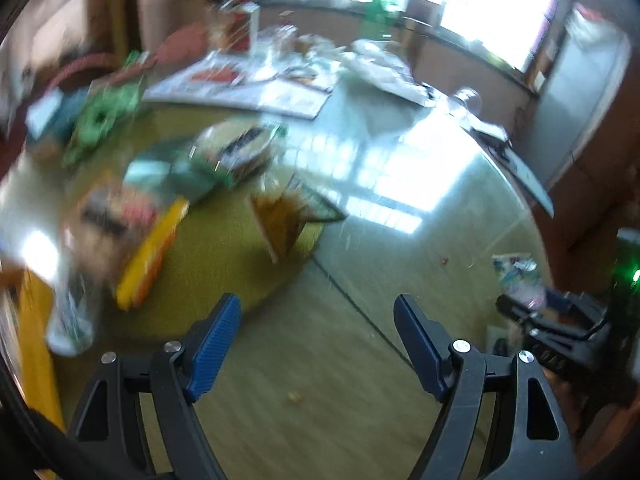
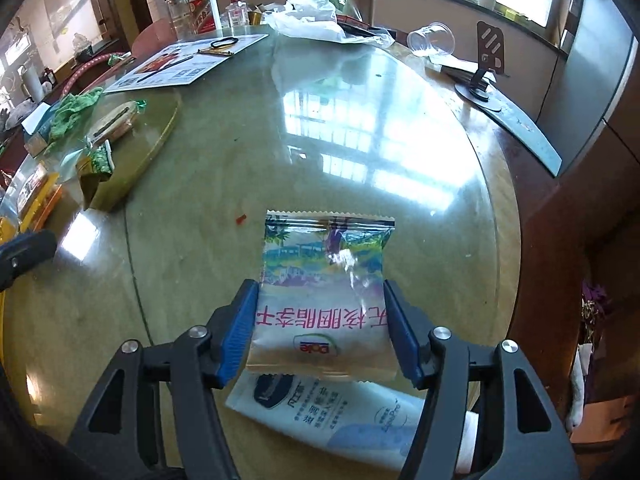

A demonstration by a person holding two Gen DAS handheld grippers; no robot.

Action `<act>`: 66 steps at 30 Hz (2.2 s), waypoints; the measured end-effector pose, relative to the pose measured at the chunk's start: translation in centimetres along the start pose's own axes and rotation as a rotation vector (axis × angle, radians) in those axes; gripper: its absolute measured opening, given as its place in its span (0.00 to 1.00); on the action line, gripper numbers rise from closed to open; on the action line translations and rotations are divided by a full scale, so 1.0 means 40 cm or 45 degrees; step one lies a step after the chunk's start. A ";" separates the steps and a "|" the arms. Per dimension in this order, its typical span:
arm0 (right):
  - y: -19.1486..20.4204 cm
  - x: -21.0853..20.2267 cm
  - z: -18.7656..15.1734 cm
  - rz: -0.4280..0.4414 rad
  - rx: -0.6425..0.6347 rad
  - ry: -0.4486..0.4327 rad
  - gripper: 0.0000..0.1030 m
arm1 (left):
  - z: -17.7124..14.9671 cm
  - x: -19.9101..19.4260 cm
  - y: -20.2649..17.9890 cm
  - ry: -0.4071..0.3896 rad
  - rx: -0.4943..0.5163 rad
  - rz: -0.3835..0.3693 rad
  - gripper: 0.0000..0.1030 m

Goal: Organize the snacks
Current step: 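Grasp the yellow-green snack bag with left gripper while right gripper holds the clear bag, then carry both bags over the tray and release them with both grippers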

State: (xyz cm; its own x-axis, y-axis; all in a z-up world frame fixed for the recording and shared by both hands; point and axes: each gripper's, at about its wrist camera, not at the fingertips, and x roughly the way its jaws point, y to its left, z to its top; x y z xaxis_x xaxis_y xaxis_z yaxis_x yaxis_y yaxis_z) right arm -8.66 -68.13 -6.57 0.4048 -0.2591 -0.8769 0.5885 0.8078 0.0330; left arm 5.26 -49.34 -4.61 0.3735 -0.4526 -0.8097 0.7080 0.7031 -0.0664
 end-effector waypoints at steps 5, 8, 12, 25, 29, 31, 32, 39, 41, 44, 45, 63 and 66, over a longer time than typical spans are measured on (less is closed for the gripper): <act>-0.013 0.003 0.004 0.004 -0.009 0.001 0.62 | 0.054 0.021 -0.022 -0.050 0.146 0.054 0.77; -0.015 0.003 0.003 0.006 -0.011 -0.005 0.62 | 0.088 0.037 -0.028 -0.089 0.223 0.067 0.77; -0.013 0.002 0.002 0.004 -0.016 -0.004 0.62 | 0.129 0.088 -0.013 -0.087 0.284 0.162 0.77; -0.011 0.005 0.002 0.004 -0.021 -0.005 0.62 | 0.131 0.145 -0.027 0.138 0.247 -0.109 0.77; -0.007 0.004 -0.001 -0.001 -0.021 -0.002 0.62 | 0.138 0.151 -0.036 0.124 0.283 -0.032 0.76; -0.007 0.004 0.000 0.001 -0.020 -0.002 0.62 | 0.144 0.155 -0.032 0.122 0.271 -0.026 0.76; -0.006 0.004 0.000 0.000 -0.021 -0.001 0.62 | 0.146 0.150 -0.036 0.112 0.280 -0.033 0.76; -0.007 0.004 0.001 0.002 -0.026 0.006 0.62 | 0.162 0.118 -0.082 0.043 0.330 -0.078 0.77; -0.006 0.004 0.001 0.000 -0.025 0.009 0.62 | 0.157 0.150 -0.101 0.081 0.373 -0.029 0.72; -0.007 0.002 -0.001 0.006 -0.029 0.016 0.62 | 0.137 0.180 -0.105 0.135 0.403 0.008 0.42; -0.007 0.001 -0.002 0.006 -0.029 0.019 0.62 | 0.127 0.178 -0.098 0.147 0.389 -0.008 0.38; 0.188 -0.097 -0.180 0.130 -0.255 -0.049 0.60 | -0.279 -0.178 0.069 -0.010 -0.227 -0.210 0.31; 0.266 -0.133 -0.248 0.179 -0.330 -0.062 0.60 | -0.340 -0.243 0.110 -0.051 -0.283 -0.206 0.31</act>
State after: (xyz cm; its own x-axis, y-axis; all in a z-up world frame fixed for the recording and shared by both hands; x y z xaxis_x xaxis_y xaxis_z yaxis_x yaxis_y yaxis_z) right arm -11.49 -52.91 -6.30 0.5065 -0.1548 -0.8482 0.3281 0.9443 0.0235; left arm -3.42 -34.39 -4.98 0.2927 -0.5873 -0.7546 0.6132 0.7208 -0.3232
